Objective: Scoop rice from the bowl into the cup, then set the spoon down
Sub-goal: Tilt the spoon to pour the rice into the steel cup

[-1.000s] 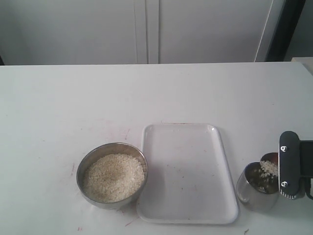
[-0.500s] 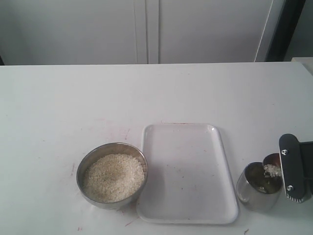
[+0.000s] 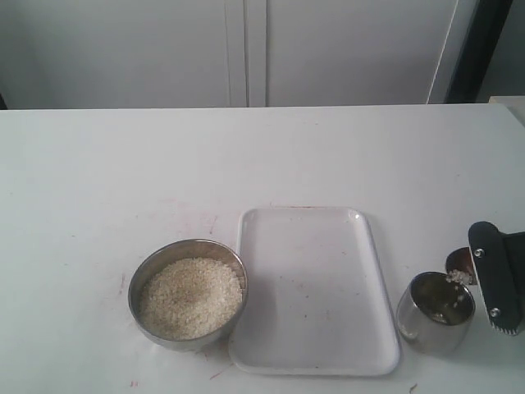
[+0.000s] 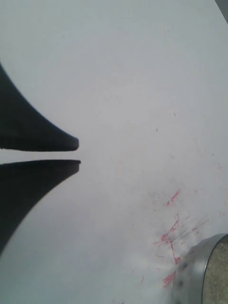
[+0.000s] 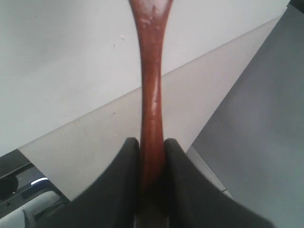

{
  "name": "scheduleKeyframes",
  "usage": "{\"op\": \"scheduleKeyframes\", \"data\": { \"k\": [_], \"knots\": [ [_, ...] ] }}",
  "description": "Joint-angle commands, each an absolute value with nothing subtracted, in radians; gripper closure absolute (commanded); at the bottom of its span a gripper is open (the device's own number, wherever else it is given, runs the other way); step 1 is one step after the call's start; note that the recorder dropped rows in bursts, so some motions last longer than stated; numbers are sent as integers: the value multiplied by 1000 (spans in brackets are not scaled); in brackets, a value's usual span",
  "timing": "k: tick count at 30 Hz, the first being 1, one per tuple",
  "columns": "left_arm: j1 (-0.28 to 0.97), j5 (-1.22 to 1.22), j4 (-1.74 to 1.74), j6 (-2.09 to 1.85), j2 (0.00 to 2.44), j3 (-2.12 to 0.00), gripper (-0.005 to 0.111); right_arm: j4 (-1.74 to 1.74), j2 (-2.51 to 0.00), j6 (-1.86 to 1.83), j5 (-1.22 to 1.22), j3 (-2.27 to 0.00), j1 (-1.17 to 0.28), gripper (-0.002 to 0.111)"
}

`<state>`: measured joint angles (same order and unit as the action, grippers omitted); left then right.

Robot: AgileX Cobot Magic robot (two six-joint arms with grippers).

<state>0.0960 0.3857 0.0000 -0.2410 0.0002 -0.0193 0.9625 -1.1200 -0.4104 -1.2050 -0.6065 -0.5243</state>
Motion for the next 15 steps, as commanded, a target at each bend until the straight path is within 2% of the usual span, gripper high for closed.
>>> {"op": "scheduleKeyframes", "data": {
  "k": [1,15],
  "knots": [
    [103,434,-6,-235,0,-10,92,988,-1121,-463,-1200,-604,-530,108],
    [103,434,-6,-235,0,-10,92,1074,-1121,-492,-1221,-604,-560,108]
  ]
}}
